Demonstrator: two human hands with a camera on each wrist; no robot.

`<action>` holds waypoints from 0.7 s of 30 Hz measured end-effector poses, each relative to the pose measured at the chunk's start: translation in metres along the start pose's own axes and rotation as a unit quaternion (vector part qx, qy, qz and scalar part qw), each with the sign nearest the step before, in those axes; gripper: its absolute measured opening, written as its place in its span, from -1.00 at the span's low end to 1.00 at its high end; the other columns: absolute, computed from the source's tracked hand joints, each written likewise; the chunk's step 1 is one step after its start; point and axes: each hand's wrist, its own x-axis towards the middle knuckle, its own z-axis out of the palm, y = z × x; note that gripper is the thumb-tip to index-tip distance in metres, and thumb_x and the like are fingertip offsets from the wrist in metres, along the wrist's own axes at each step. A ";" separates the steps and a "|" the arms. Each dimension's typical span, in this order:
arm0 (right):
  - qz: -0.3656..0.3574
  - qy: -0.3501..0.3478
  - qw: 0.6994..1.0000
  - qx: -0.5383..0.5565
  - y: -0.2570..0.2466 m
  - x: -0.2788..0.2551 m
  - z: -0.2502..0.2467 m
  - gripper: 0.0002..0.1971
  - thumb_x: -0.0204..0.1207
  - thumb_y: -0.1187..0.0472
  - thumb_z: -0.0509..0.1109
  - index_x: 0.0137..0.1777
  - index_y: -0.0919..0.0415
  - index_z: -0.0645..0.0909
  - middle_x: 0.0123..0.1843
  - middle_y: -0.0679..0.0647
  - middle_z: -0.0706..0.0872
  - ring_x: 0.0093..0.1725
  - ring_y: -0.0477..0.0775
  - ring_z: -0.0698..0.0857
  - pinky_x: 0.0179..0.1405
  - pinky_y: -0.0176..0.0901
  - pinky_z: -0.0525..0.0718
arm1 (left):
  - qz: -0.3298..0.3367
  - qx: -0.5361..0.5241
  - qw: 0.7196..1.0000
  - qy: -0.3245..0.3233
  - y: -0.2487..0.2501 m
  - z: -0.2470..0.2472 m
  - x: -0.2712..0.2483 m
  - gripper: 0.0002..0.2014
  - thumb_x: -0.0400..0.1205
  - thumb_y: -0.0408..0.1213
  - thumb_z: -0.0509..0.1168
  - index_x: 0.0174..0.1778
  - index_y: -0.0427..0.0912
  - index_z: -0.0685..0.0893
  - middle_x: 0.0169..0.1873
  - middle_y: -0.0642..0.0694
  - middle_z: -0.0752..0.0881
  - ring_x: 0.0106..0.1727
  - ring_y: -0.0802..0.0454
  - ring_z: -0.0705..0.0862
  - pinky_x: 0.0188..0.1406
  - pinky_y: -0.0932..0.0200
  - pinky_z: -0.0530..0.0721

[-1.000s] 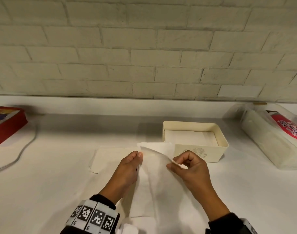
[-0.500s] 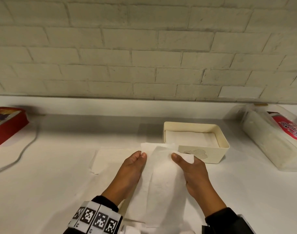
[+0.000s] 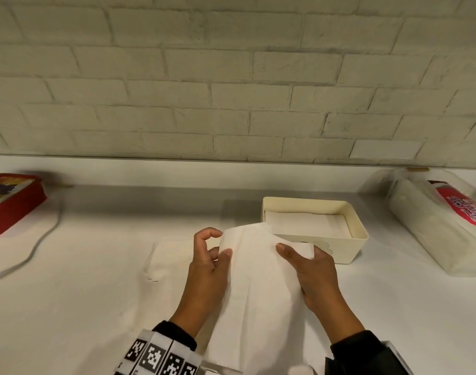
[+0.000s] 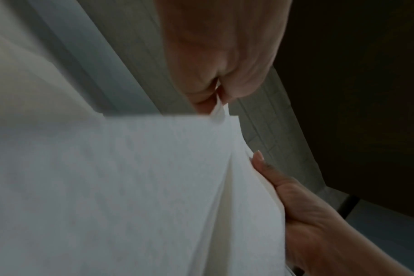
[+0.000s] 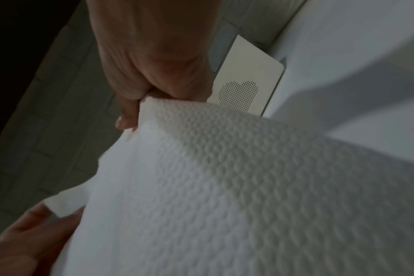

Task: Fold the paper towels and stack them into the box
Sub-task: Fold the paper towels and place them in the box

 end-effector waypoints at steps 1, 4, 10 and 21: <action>-0.004 -0.004 1.000 -0.002 -0.002 0.001 -0.001 -0.79 0.23 0.27 0.64 -0.17 0.09 0.73 -0.16 -0.05 0.82 -0.04 0.08 0.77 0.11 0.03 0.70 | -0.002 0.007 1.000 0.000 0.000 -0.001 0.002 -0.75 0.69 -0.38 0.16 -0.01 0.15 0.42 -0.47 0.12 0.70 -0.60 0.20 0.42 -0.58 0.34 0.40; -0.019 -0.017 1.000 -0.013 -0.009 0.002 -0.004 -0.82 0.24 0.30 0.62 -0.23 0.07 0.70 -0.31 -0.13 0.81 -0.15 -0.02 0.76 -0.06 -0.10 0.71 | -0.026 0.017 1.000 0.000 0.001 -0.002 0.007 -0.73 0.69 -0.38 0.15 -0.07 0.18 0.51 -0.43 0.18 0.72 -0.53 0.14 0.47 -0.52 0.28 0.44; -0.010 0.006 1.000 -0.006 -0.019 0.006 -0.015 -0.82 0.27 0.26 0.60 -0.19 0.14 0.66 -0.19 0.03 0.77 -0.17 0.05 0.73 -0.19 -0.13 0.68 | -0.027 -0.013 0.999 0.028 0.008 -0.002 0.012 -0.74 0.64 -0.33 0.26 0.05 0.07 0.32 -0.36 0.07 0.65 -0.62 0.26 0.45 -0.57 0.45 0.44; 0.064 -0.067 0.995 0.029 -0.024 0.003 -0.010 -0.85 0.32 0.30 0.56 -0.12 0.25 0.70 -0.20 0.14 0.83 -0.28 0.07 0.81 -0.31 -0.15 0.74 | -0.022 -0.001 0.999 -0.032 0.000 0.005 0.012 -0.67 0.67 -0.44 0.17 -0.19 0.05 0.73 -0.15 0.25 0.76 -0.09 0.31 0.66 -0.04 0.50 0.56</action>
